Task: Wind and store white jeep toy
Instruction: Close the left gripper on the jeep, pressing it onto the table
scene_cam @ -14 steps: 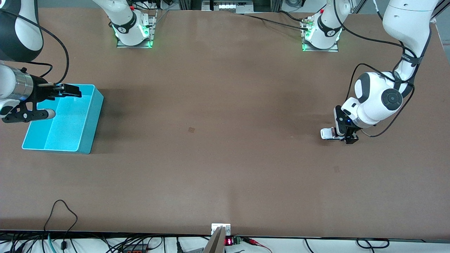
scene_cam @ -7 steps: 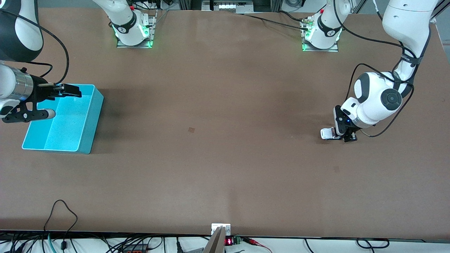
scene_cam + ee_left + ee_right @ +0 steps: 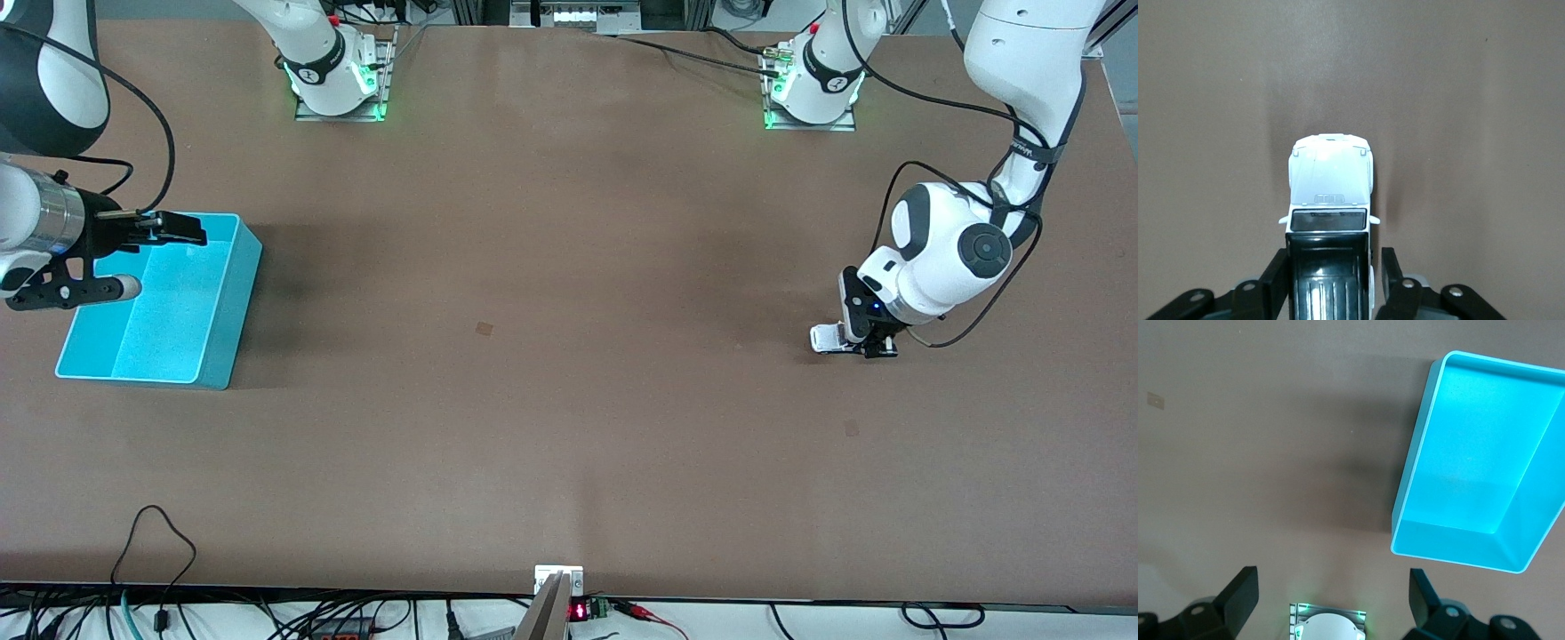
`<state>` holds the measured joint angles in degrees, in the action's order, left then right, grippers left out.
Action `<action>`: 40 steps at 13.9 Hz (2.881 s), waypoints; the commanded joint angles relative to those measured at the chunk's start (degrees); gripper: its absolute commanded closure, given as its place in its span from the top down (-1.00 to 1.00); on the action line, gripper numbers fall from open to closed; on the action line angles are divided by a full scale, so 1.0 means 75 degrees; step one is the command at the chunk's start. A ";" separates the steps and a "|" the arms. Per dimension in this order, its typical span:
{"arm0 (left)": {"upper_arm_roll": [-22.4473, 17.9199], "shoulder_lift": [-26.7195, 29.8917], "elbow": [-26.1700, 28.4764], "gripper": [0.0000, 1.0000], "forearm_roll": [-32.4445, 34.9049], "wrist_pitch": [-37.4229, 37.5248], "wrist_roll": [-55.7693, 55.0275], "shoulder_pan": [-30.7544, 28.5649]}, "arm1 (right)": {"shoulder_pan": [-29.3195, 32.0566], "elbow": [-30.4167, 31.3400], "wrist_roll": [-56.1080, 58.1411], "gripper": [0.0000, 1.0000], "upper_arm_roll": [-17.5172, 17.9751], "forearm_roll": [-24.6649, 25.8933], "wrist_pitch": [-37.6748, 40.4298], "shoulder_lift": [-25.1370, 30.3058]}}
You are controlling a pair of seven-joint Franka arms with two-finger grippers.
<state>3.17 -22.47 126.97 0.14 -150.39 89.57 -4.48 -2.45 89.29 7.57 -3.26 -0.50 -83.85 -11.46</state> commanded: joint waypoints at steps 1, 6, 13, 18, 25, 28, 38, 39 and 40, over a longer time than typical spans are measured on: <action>0.0070 -0.0028 0.0004 0.25 0.0133 -0.0117 0.0104 -0.0106 | 0.0010 -0.0105 0.0105 1.00 0.0002 -0.0027 0.0153 0.0016; 0.0070 -0.0005 -0.0020 0.28 0.0133 -0.0269 0.0092 -0.0106 | -0.0001 -0.0093 0.0105 1.00 0.0002 -0.0027 0.0153 0.0016; 0.0070 -0.0051 -0.0020 0.29 0.0122 -0.0281 0.0092 -0.0106 | 0.0022 -0.0081 0.0116 1.00 0.0002 -0.0027 0.0153 -0.0019; 0.0058 -0.0122 -0.0020 0.31 0.0121 -0.0433 0.0092 -0.0141 | 0.0045 -0.0070 0.0116 1.00 0.0002 -0.0027 0.0164 -0.0031; 0.0058 -0.0110 -0.0008 0.22 0.0133 -0.0421 0.0092 -0.0141 | 0.0010 -0.0081 0.0104 1.00 0.0002 -0.0027 0.0153 -0.0019; 0.0058 -0.0087 -0.0008 -0.18 0.0133 -0.0421 0.0092 -0.0141 | 0.0010 -0.0093 0.0105 1.00 0.0002 -0.0027 0.0153 -0.0019; 0.0059 -0.0087 -0.0020 -0.49 0.0133 -0.0363 0.0092 -0.0176 | -0.0025 -0.0105 -0.0013 1.00 0.0002 -0.0039 0.0153 -0.0043; 0.0058 -0.0087 -0.0020 -0.54 0.0133 -0.0351 0.0092 -0.0246 | -0.0025 -0.0105 -0.0024 1.00 0.0002 -0.0027 0.0153 -0.0043; 0.0070 -0.0110 -0.0020 -0.58 0.0133 -0.0351 0.0092 -0.0316 | -0.0025 -0.0105 -0.0024 1.00 0.0002 -0.0027 0.0153 -0.0043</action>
<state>3.16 -23.11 126.96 0.15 -152.92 89.59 -5.20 -2.51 89.28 7.55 -3.25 -0.50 -83.57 -11.54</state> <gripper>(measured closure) 0.498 0.000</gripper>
